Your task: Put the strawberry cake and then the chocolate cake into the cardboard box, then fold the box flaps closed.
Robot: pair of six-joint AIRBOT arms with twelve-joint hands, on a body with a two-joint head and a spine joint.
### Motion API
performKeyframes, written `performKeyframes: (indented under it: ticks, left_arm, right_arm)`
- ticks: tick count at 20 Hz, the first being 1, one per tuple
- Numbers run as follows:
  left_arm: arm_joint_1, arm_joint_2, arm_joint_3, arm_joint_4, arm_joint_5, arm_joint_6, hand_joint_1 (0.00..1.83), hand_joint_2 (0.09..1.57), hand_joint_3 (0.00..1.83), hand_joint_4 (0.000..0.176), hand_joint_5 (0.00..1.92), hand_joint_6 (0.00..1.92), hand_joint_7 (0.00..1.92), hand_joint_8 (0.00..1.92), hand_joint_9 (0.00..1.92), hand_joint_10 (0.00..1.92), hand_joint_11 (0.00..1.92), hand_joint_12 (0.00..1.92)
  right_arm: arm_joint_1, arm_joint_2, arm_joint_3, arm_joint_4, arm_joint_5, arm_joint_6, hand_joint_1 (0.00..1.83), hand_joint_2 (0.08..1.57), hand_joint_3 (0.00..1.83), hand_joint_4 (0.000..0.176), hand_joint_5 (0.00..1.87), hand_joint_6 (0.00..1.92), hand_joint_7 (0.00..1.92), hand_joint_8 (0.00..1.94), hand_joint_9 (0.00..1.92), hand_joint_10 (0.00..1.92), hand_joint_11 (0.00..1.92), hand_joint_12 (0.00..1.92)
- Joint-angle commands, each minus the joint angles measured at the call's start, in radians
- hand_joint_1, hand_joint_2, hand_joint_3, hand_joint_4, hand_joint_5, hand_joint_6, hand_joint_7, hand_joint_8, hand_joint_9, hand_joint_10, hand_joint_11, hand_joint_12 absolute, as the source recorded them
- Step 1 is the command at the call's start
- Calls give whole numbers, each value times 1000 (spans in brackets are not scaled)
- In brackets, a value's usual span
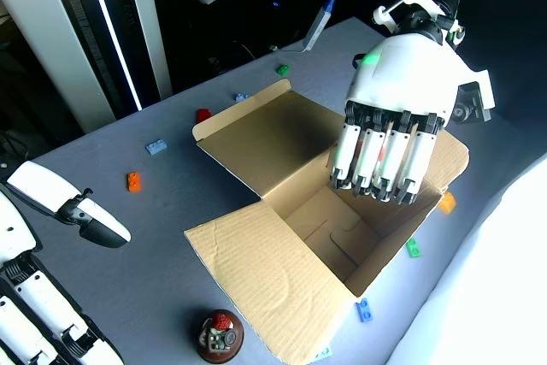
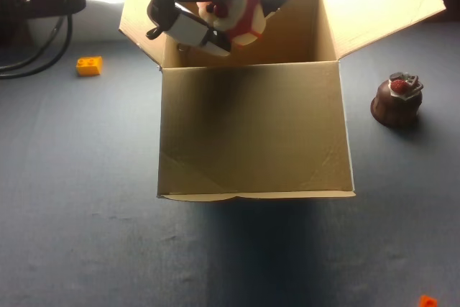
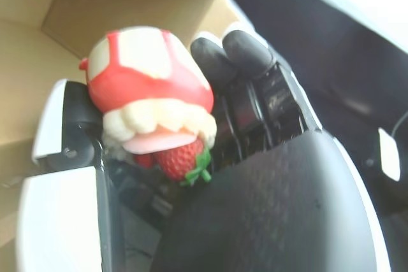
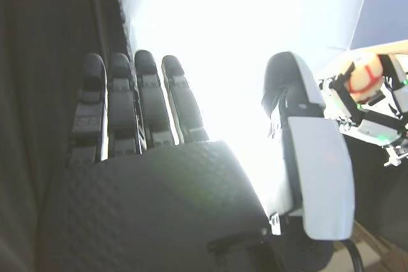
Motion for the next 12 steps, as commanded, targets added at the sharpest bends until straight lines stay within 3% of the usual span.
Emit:
performKeyframes:
  ticks: [1,2,3,4,6,9,12]
  left_arm:
    - [-5,1,5,-66,-12,13,1105,1320,1,0,604,1398,635,1694,385,1558,303,1816]
    - [1,-1,6,-66,-8,21,966,1306,0,0,628,1481,401,1527,354,1572,291,1811]
    - [6,-3,5,-69,-5,31,921,1308,1,23,622,1514,330,1469,340,1582,287,1821]
    - [12,-4,2,-71,-2,39,896,1257,0,0,450,1013,284,1398,293,1577,251,1828]
    - [21,-8,-1,-71,7,53,855,1229,0,0,501,529,316,1226,264,1563,233,1872]
    - [25,-19,2,-71,28,85,833,1147,0,0,525,195,439,787,269,1431,187,1920]
    - [29,-26,9,-71,35,93,803,1094,0,0,492,31,571,328,287,1305,165,1880]
  right_arm:
    - [7,10,4,-39,99,7,112,1211,0,0,128,1,149,2,128,1,0,402]
    - [7,10,5,-39,99,7,116,1213,0,0,132,2,157,6,129,1,0,406]
    - [7,10,5,-39,99,7,115,1214,0,0,128,0,157,6,129,1,0,407]
    - [7,10,5,-39,100,7,137,1210,0,0,136,4,164,7,134,3,0,411]
    - [7,10,5,-39,101,7,148,1207,0,0,149,7,171,6,139,4,0,402]
    - [7,10,5,-39,101,7,139,1210,0,0,147,2,160,2,134,0,0,403]
    - [7,10,5,-39,103,8,140,1211,0,0,150,2,164,2,132,1,0,387]
